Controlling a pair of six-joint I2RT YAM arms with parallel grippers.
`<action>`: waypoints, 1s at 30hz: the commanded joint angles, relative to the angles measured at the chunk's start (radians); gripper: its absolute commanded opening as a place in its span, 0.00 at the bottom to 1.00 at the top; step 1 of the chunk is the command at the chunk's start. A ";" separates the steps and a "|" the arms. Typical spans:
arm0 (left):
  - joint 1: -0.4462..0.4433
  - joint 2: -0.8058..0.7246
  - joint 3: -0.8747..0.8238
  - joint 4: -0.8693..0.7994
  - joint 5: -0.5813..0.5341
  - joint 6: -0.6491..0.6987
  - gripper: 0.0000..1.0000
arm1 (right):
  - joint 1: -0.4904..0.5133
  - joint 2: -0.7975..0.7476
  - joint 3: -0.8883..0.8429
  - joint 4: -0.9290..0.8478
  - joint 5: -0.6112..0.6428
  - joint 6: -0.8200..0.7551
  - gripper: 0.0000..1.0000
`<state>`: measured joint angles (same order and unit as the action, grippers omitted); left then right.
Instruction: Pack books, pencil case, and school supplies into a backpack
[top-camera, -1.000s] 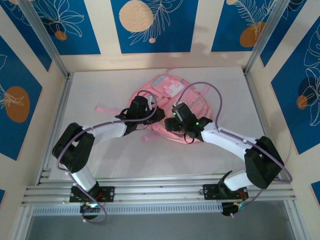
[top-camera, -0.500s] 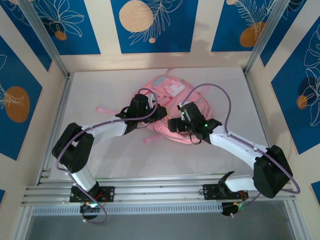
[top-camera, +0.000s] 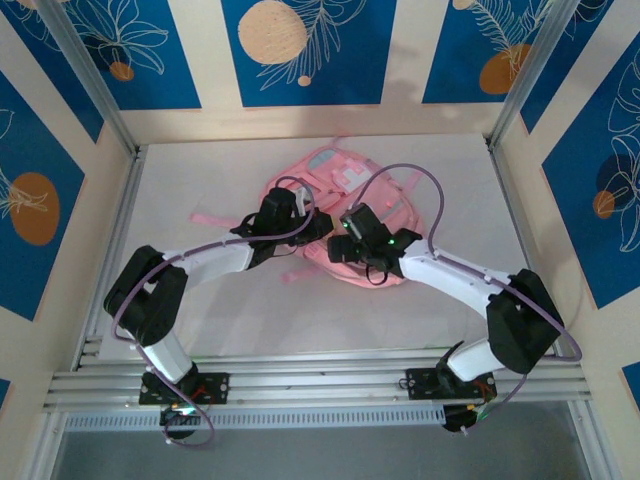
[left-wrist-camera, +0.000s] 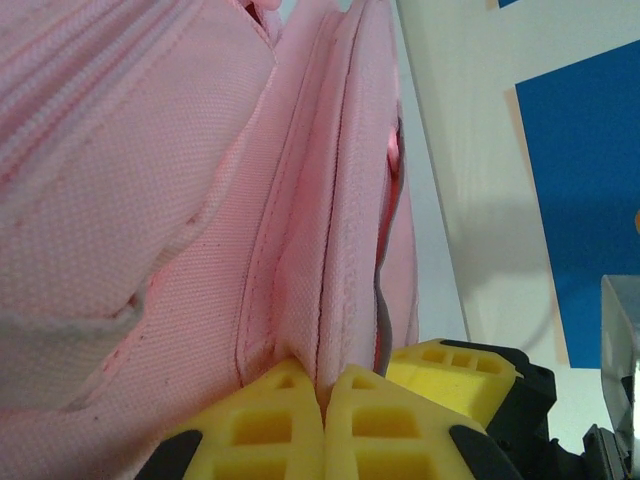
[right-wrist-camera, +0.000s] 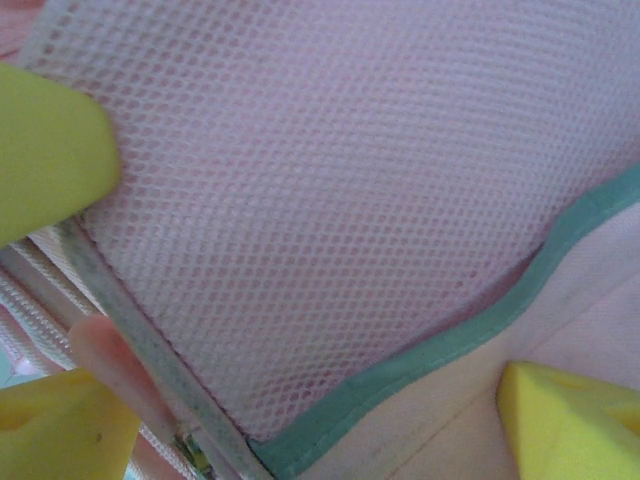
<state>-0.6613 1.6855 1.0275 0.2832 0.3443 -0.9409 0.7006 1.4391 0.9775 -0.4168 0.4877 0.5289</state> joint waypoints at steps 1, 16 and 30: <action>-0.001 -0.086 0.044 0.186 0.054 0.020 0.00 | -0.033 -0.059 -0.014 -0.206 0.043 0.053 0.90; 0.003 -0.059 0.054 0.202 0.068 0.004 0.00 | -0.068 -0.206 -0.028 -0.137 -0.192 0.091 0.89; -0.001 -0.069 0.039 0.215 0.068 -0.009 0.00 | -0.001 -0.050 0.058 -0.027 -0.062 0.145 1.00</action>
<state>-0.6548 1.6840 1.0275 0.3298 0.3576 -0.9451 0.6964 1.3788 0.9890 -0.5251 0.3763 0.6456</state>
